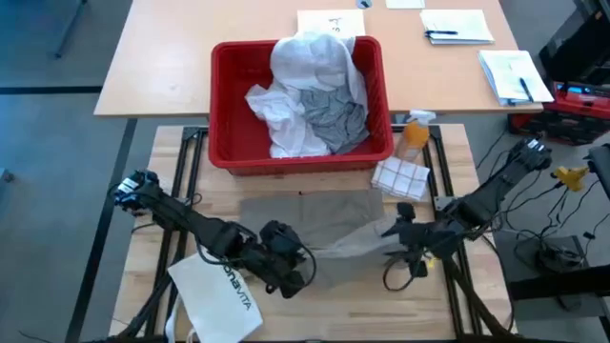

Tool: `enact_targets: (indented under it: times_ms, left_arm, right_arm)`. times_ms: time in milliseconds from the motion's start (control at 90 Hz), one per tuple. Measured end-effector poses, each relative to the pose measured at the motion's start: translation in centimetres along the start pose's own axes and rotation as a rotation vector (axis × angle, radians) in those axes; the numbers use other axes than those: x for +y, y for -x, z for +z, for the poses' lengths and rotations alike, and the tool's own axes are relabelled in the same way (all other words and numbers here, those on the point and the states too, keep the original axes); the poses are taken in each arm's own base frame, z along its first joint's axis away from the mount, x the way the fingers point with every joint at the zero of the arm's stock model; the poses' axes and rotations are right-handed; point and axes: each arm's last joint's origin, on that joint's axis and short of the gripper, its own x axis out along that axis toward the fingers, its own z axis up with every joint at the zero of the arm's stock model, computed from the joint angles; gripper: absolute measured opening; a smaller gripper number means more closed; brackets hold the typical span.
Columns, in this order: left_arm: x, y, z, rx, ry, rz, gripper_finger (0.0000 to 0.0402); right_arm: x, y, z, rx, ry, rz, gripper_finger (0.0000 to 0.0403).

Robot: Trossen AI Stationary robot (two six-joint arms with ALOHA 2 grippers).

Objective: Fold laundry
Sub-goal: Fold the brown shorts

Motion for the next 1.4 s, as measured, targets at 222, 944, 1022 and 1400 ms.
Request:
enact_targets:
  times_ms: [222,944,1022,1400]
  left_arm:
    - [-0.1,0.1,-0.1,0.002,-0.005,-0.003,0.0]
    - [0.1,0.1,-0.3,0.014,-0.027,0.01,0.0]
    - [0.1,0.1,-0.3,0.014,-0.026,0.01,0.0]
    - [0.1,1.1,0.0,0.038,0.069,-0.038,0.0]
  right_arm:
    - [-1.8,1.2,-2.5,0.199,-0.097,-0.088,0.0347]
    - [-1.9,-1.6,-5.6,0.379,-0.029,-0.008,0.031]
    - [-1.7,-1.8,-5.5,0.38,-0.03,-0.001,0.0259]
    - [-1.3,-0.9,-4.0,0.335,-0.051,0.04,0.0018]
